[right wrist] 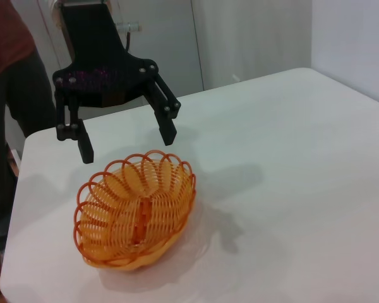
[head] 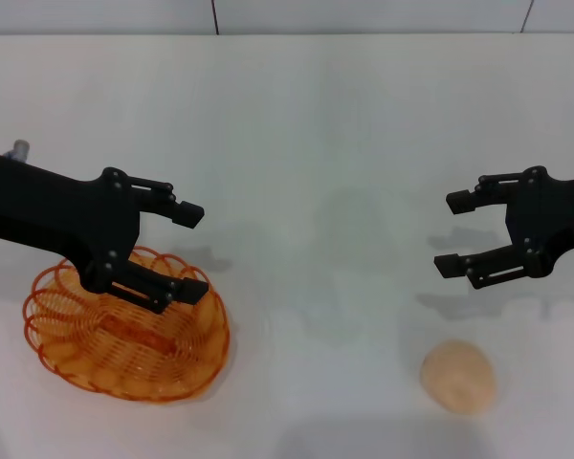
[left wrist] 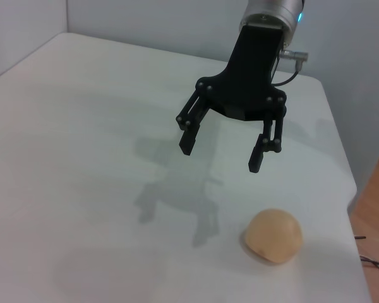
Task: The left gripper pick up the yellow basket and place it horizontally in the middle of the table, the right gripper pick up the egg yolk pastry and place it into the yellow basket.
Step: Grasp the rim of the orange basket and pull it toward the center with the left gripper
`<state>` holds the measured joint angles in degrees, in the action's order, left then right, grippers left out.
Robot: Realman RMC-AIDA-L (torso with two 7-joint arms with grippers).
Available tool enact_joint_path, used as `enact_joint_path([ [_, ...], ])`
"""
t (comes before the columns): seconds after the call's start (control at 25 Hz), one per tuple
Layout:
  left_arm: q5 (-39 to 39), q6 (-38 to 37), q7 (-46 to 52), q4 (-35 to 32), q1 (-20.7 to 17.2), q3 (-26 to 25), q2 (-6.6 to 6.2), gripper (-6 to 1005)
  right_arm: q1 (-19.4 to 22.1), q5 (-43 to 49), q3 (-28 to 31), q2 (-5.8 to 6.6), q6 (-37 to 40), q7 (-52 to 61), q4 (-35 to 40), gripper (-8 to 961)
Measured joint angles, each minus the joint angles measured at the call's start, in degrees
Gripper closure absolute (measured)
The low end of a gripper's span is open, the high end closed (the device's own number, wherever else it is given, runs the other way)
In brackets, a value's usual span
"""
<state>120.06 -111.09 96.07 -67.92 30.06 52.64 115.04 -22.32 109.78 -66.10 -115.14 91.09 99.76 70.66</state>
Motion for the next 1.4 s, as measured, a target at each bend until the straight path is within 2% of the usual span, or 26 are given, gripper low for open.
enact_joint_path([
  [0.64, -0.01, 0.08, 1.88, -0.03, 0.13, -1.38, -0.19, 120, 0.0, -0.39, 0.02, -0.09, -0.42, -0.03, -0.05, 112],
  [1.0, 4.07, -1.15, 12.04, -0.44, 1.69, -0.97, -3.1, 120, 0.0, -0.57, 0.51, -0.18, -0.42, 0.0, -0.09, 111],
  [1.24, 15.54, -1.58, 19.61, -0.31, 4.36, -0.98, -3.81, 120, -0.08, -0.79, 0.53, -0.18, -0.5, -0.14, -0.09, 111],
  [1.4, 19.64, -2.02, 23.91, -0.31, 5.25, -0.98, -5.09, 120, -0.06, -1.24, 0.58, -0.17, -0.61, -0.37, -0.09, 112],
])
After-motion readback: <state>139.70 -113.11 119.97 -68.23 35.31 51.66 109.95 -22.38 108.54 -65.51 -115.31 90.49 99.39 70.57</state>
